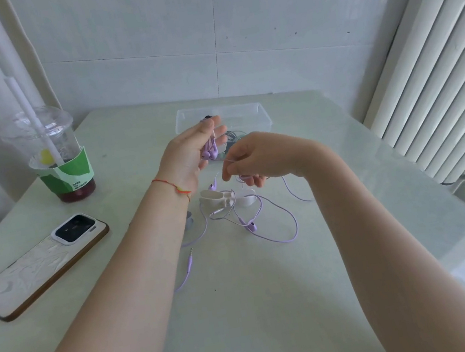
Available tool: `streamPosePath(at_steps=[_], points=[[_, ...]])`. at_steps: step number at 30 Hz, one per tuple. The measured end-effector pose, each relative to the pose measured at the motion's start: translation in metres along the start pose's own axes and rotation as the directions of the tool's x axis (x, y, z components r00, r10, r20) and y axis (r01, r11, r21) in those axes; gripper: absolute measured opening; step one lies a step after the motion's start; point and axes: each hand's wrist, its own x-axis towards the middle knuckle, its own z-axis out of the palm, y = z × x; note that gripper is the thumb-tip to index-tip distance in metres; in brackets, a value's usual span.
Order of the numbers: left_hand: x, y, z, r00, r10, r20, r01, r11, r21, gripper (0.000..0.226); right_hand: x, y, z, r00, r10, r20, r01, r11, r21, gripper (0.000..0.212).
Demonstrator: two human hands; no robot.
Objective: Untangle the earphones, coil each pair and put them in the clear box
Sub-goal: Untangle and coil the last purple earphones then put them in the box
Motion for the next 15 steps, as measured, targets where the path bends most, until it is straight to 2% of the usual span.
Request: streamPosePath(at_steps=[4, 5, 8, 10, 13, 15], points=[[-0.003, 0.001, 0.009, 0.997, -0.002, -0.077, 0.004, 1.0, 0.024, 0.032, -0.008, -0.008, -0.01, 0.987, -0.007, -0.158, 0.018, 0.998, 0.067, 0.022], [-0.004, 0.002, 0.012, 0.996, 0.003, -0.091, -0.004, 1.0, -0.001, 0.032, -0.011, -0.008, -0.013, 0.991, -0.012, -0.137, 0.021, 0.998, 0.062, 0.022], [-0.003, 0.002, 0.012, 0.994, 0.002, -0.106, -0.02, 0.985, -0.173, 0.035, -0.019, -0.01, -0.016, 0.999, -0.013, 0.043, 0.014, 0.999, -0.031, 0.021], [-0.001, 0.001, 0.009, 0.991, -0.003, -0.13, -0.022, 0.98, -0.196, 0.035, -0.019, -0.011, -0.016, 0.998, -0.013, 0.059, 0.017, 0.998, -0.055, 0.022], [-0.001, 0.0, 0.008, 0.994, 0.023, -0.108, -0.026, 0.999, -0.024, 0.021, -0.012, -0.008, -0.019, 0.99, 0.001, -0.138, -0.002, 1.0, -0.006, 0.022], [-0.002, 0.001, 0.007, 0.998, -0.003, -0.058, 0.008, 0.995, 0.096, 0.016, -0.008, -0.004, -0.02, 0.956, 0.023, -0.292, -0.006, 0.998, 0.058, 0.02]])
